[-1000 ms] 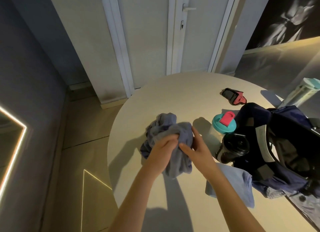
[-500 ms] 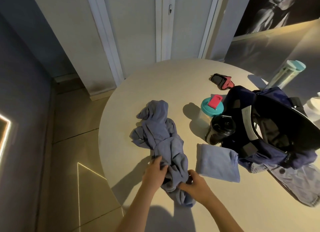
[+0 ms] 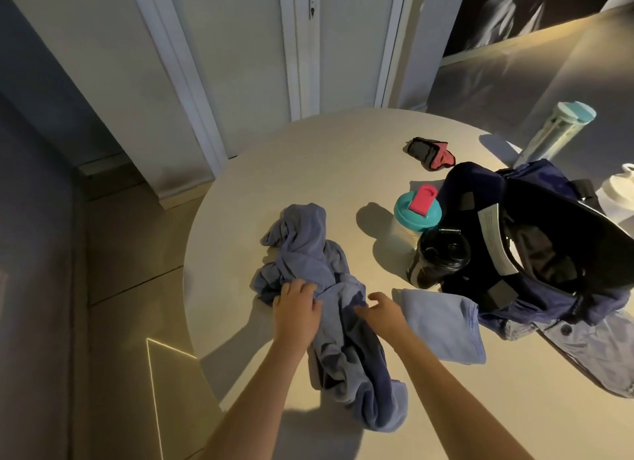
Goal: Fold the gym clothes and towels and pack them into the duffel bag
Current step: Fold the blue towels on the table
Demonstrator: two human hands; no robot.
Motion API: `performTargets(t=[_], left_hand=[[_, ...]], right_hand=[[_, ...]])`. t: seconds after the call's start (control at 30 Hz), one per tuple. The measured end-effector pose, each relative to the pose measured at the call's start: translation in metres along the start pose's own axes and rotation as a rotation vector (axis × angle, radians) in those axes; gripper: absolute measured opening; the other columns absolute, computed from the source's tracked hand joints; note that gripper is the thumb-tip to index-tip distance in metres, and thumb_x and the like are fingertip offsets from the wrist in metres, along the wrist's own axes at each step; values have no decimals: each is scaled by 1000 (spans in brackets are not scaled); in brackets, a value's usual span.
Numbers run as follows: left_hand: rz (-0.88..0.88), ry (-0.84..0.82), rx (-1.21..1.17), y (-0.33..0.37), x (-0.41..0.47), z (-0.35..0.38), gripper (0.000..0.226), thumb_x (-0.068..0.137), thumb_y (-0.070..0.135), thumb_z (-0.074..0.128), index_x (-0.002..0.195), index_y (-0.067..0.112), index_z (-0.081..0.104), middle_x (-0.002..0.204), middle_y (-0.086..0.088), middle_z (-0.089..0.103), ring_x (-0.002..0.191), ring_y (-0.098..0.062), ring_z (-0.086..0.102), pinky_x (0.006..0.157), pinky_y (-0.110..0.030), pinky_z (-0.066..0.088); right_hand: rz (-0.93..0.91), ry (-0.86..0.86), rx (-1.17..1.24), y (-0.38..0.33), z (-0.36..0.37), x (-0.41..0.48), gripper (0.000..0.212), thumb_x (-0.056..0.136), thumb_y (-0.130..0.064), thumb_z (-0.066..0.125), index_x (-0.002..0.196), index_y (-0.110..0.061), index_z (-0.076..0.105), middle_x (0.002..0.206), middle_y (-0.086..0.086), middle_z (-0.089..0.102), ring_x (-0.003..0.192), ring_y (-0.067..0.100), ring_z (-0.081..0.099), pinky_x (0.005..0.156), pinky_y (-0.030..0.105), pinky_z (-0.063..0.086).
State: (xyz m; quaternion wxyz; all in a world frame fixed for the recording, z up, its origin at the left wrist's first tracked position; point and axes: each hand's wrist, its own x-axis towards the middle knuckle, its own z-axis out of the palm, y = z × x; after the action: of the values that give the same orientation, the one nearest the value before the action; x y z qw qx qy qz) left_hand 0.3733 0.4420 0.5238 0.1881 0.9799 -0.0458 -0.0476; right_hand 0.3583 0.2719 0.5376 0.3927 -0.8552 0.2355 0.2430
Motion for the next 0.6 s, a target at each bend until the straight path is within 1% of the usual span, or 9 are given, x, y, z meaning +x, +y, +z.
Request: performTargets(t=[0.07, 0.13, 0.23, 0.3, 0.37, 0.47, 0.53, 0.57, 0.6], left_hand=[[46, -65, 134, 3, 6, 4, 37, 94, 38, 48, 128, 23, 48, 128, 3, 47, 121, -19, 40, 95, -33, 34], [18, -128, 178, 1, 6, 11, 42, 93, 41, 51, 130, 23, 47, 130, 3, 47, 124, -20, 39, 97, -34, 32], [-2, -180, 161, -4, 4, 18, 26, 92, 38, 53, 112, 23, 59, 121, 3, 52, 119, -19, 42, 94, -33, 32], [27, -149, 11, -6, 4, 14, 11, 90, 35, 57, 87, 24, 57, 98, 6, 54, 108, -19, 46, 86, -33, 35], [89, -157, -181, -5, 2, 4, 29, 89, 29, 60, 69, 26, 40, 72, 9, 44, 87, -19, 49, 73, -31, 34], [132, -222, -446, 0, 0, -17, 24, 92, 24, 58, 74, 17, 43, 63, 4, 42, 62, -11, 44, 62, -28, 32], [145, -250, -555, 5, -1, -30, 24, 93, 23, 55, 79, 7, 45, 65, -6, 43, 59, -9, 40, 59, -27, 30], [150, -248, -568, 7, -1, -37, 25, 94, 23, 55, 80, 5, 44, 66, -7, 41, 58, -9, 37, 58, -26, 29], [144, -232, -563, 9, -2, -42, 26, 94, 23, 55, 79, 5, 44, 65, -4, 39, 58, -8, 36, 58, -25, 28]], right_hand=[[16, 1, -22, -1, 7, 5, 37, 91, -25, 57, 125, -9, 52, 123, 10, 58, 110, 25, 56, 89, 28, 44], [45, 15, 5, 4, 12, 5, 34, 89, -20, 59, 120, -8, 55, 119, 11, 60, 109, 26, 57, 88, 29, 44], [7, 39, 38, 8, 16, 2, 41, 88, -21, 62, 124, -7, 49, 118, 12, 57, 110, 27, 55, 90, 31, 44], [-41, 33, 95, 7, 15, 0, 45, 89, -23, 62, 127, -8, 45, 118, 12, 59, 111, 27, 57, 93, 31, 44], [-52, -8, 118, 5, 11, -1, 57, 90, -27, 61, 137, -10, 35, 125, 12, 59, 112, 28, 57, 94, 32, 44], [-18, -73, 267, 2, 0, -4, 70, 88, -33, 64, 143, -10, 28, 133, 12, 53, 114, 29, 56, 93, 35, 47], [-38, -102, 343, 1, -9, -9, 49, 89, -33, 63, 129, -10, 47, 124, 13, 59, 104, 27, 60, 87, 33, 50], [-65, -92, 377, 1, -15, -14, 31, 90, -31, 62, 112, -10, 57, 114, 13, 63, 95, 24, 62, 83, 32, 53], [-89, -68, 430, 1, -21, -18, 23, 91, -30, 60, 98, -9, 63, 103, 12, 66, 87, 22, 63, 77, 31, 54]])
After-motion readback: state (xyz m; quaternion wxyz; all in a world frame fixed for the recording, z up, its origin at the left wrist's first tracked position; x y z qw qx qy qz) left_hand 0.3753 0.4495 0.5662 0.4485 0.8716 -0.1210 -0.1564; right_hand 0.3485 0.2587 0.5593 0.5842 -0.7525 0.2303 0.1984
